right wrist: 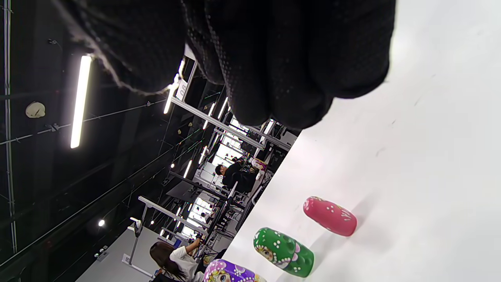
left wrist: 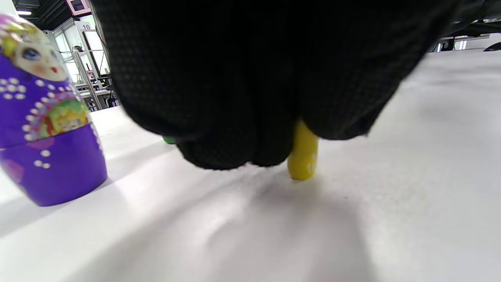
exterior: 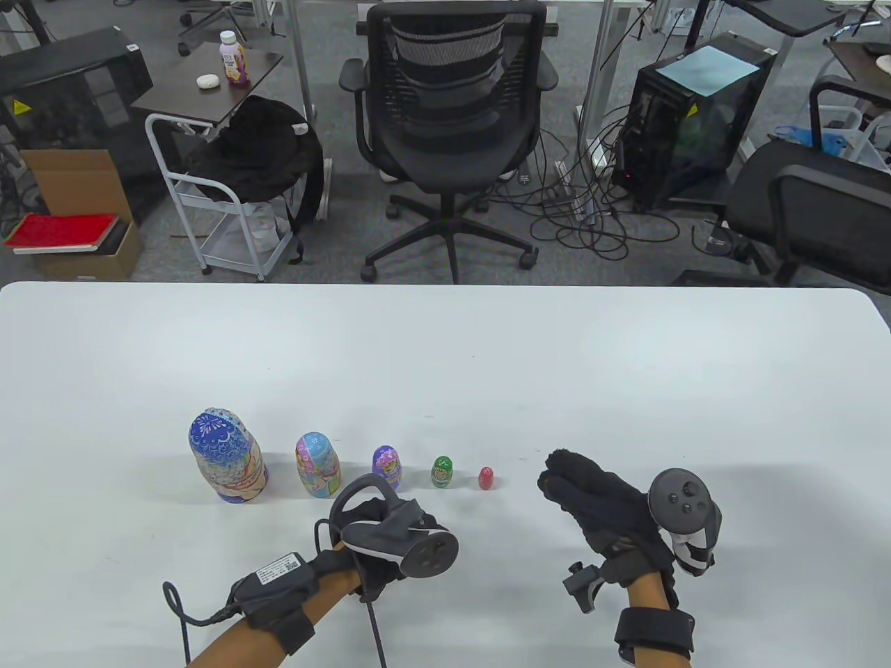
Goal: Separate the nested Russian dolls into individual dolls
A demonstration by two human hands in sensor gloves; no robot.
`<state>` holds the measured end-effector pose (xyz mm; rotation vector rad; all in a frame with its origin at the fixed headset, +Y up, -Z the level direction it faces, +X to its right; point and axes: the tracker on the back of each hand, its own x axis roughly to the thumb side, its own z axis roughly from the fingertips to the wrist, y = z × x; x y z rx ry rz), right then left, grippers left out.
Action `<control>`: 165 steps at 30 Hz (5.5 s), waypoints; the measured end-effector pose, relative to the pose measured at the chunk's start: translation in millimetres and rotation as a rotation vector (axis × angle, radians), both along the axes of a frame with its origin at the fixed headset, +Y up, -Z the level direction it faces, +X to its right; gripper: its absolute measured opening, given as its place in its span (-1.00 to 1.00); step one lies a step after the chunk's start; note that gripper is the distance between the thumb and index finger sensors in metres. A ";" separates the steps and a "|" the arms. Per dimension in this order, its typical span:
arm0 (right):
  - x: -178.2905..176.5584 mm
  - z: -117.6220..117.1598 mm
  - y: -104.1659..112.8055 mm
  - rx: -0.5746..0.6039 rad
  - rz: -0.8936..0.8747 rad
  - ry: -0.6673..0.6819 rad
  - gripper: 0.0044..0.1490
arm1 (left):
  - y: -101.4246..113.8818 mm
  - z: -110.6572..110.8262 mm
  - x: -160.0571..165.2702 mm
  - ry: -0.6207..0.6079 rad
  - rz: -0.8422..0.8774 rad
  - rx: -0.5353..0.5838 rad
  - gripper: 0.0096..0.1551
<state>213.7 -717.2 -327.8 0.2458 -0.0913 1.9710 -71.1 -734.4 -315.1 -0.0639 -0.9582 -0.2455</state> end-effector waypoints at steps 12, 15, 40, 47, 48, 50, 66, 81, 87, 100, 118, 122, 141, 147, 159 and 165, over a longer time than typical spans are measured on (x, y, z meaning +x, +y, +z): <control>5.4 2.4 4.7 0.029 -0.003 -0.035 -0.21 | 18.5 -7.7 17.7 0.008 0.060 0.052 -0.59; 6.2 2.6 4.7 0.029 -0.014 -0.035 -0.22 | 38.3 -17.4 34.0 0.013 0.096 0.082 -0.59; 34.1 7.1 12.8 0.083 -0.091 -0.180 -0.21 | 18.5 -92.0 126.2 0.049 0.048 0.040 -0.60; 36.2 7.8 13.9 0.083 -0.103 -0.190 -0.20 | 6.1 -99.6 127.5 0.071 0.002 0.034 -0.60; 36.1 8.0 14.2 0.083 -0.103 -0.190 -0.20 | 5.6 -99.5 127.4 0.071 0.004 0.034 -0.60; 36.1 8.1 14.4 0.082 -0.104 -0.192 -0.20 | 3.4 -99.7 127.0 0.074 0.014 0.024 -0.60; 35.1 7.6 13.9 0.078 -0.092 -0.187 -0.20 | -3.3 -100.2 130.7 0.073 -0.030 0.016 -0.58; 33.7 7.1 13.4 0.077 -0.088 -0.178 -0.20 | -4.9 -99.3 126.2 0.074 -0.050 0.018 -0.54; 33.2 6.9 13.4 0.076 -0.090 -0.175 -0.20 | 7.6 -97.8 125.9 0.063 -0.030 0.048 -0.47; 33.4 7.3 13.6 0.083 -0.090 -0.174 -0.20 | 42.6 -84.8 120.4 0.048 0.037 0.078 -0.46; -14.5 8.0 12.9 0.116 0.141 -0.015 -0.16 | 119.2 -3.5 -48.9 0.220 0.382 0.247 -0.44; -30.5 9.5 11.3 0.146 0.199 0.030 -0.12 | 105.3 15.9 -109.2 0.328 0.457 0.296 -0.41; -139.3 6.6 15.0 0.230 0.493 0.048 -0.03 | 48.8 31.0 -181.2 0.407 0.714 0.163 -0.16; -131.6 7.6 2.5 0.243 0.485 0.074 -0.05 | 43.8 31.7 -181.7 0.408 0.677 0.199 -0.17; -134.5 17.3 1.0 0.274 0.496 0.092 -0.06 | 38.3 27.4 -186.9 0.461 0.656 0.156 -0.20; -130.8 17.0 -0.6 0.265 0.486 0.106 -0.07 | 37.2 27.3 -185.0 0.453 0.669 0.137 -0.20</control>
